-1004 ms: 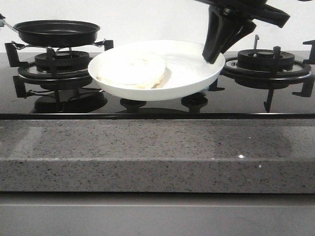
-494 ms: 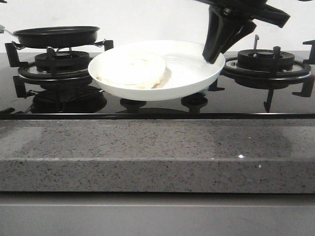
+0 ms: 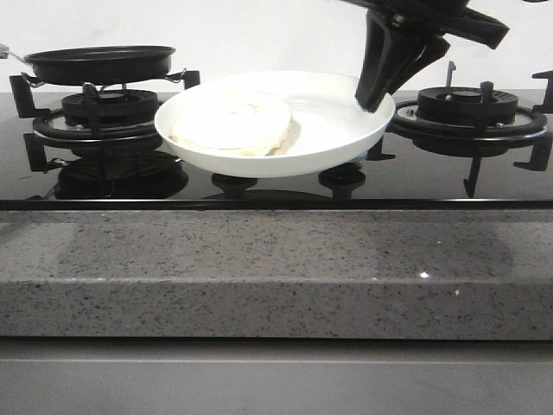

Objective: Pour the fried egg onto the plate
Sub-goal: 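Lower the empty pan back onto its burner with the left gripper and release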

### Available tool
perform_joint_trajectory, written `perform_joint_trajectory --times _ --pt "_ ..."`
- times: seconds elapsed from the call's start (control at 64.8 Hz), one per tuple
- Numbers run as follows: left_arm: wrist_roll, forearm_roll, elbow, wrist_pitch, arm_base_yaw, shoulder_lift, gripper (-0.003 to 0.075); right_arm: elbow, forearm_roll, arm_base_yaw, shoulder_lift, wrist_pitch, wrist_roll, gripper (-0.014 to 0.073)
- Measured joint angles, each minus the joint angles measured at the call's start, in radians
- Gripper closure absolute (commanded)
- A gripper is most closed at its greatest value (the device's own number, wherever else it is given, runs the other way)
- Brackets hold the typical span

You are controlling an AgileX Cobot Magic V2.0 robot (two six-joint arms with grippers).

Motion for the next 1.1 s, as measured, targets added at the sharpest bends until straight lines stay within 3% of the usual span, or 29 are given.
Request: perform_joint_trajectory --times 0.185,0.386,0.556,0.71,0.849,1.096 --pt "0.0 0.146 0.0 -0.048 -0.077 -0.154 0.0174 0.0 0.0 0.0 0.0 0.0 0.0 0.0661" --pt "-0.043 0.42 0.0 -0.087 -0.294 -0.277 0.0174 0.0 0.0 0.0 0.0 0.0 0.0 0.0661" --pt "-0.219 0.794 0.0 -0.108 -0.523 -0.389 0.0174 0.0 0.0 0.0 0.0 0.0 0.0 0.0661" --pt "-0.373 1.065 0.007 -0.109 -0.658 -0.495 0.0174 0.0 0.0 0.0 0.0 0.0 0.0 0.0661" --pt "-0.424 1.142 0.048 -0.107 -0.71 -0.596 0.0174 0.0 0.0 0.0 0.0 0.0 0.0 0.0661" --pt "-0.438 1.186 0.186 -0.107 -0.717 -0.75 0.0174 0.0 0.0 0.0 0.0 0.0 0.0 0.0661"
